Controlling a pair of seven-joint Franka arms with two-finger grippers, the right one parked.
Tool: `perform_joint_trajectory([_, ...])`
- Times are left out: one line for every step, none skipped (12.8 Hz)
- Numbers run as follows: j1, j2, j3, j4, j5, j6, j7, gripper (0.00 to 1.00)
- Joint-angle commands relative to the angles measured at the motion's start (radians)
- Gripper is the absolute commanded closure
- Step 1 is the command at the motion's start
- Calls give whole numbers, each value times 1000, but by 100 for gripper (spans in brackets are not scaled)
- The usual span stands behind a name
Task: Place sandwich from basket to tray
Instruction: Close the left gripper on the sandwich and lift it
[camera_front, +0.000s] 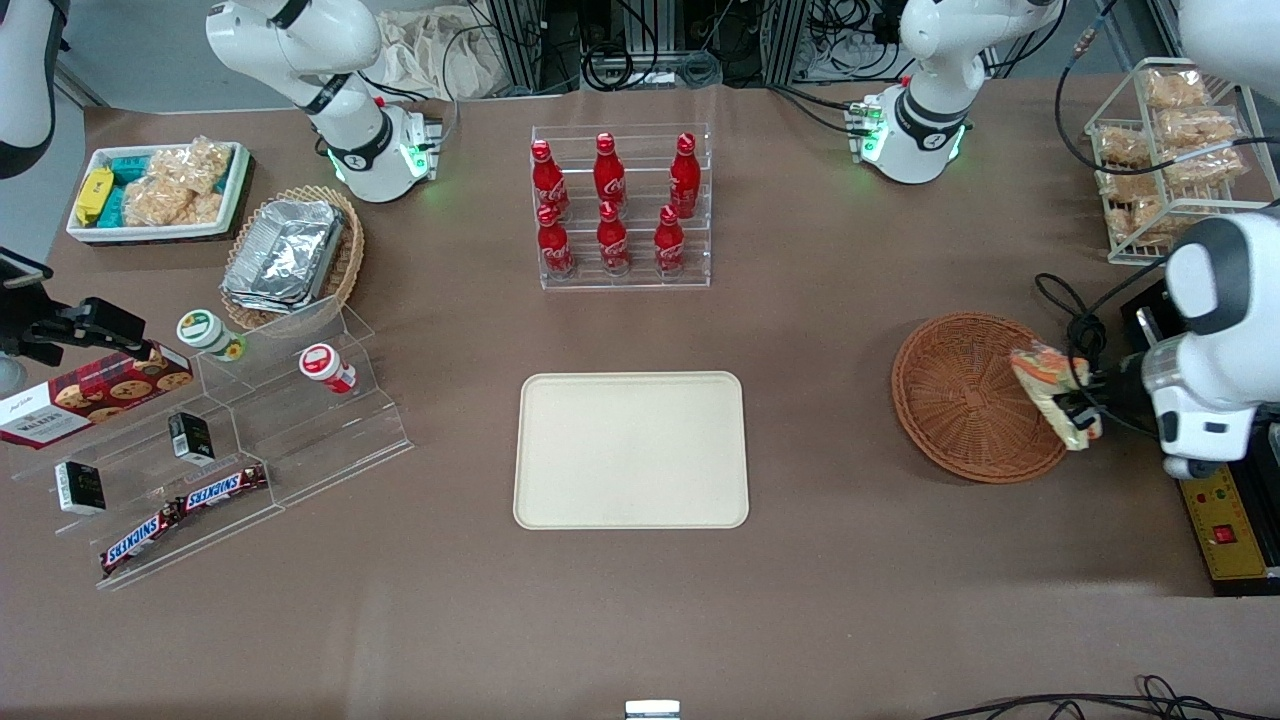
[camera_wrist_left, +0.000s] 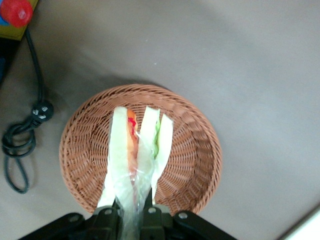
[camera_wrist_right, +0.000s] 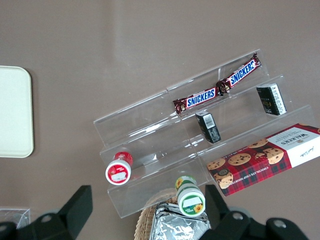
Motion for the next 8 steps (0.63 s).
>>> perform_joint_trajectory([-18, 13, -20, 171, 11, -146, 71, 100])
perform_joint_trajectory([-45, 16, -20, 234, 31, -193, 95, 100])
perform_joint_trajectory([-82, 18, -20, 283, 75, -232, 123, 100])
perform_joint_trajectory([-129, 21, -20, 314, 116, -264, 135, 100])
perform_joint_trajectory([-175, 23, -19, 328, 139, -286, 135, 100])
perform_joint_trajectory([-214, 27, -19, 339, 138, -289, 137, 100])
perform_joint_trajectory([-248, 45, -20, 351, 132, -288, 137, 100])
perform_joint_trajectory([-297, 70, -20, 356, 124, -283, 137, 100])
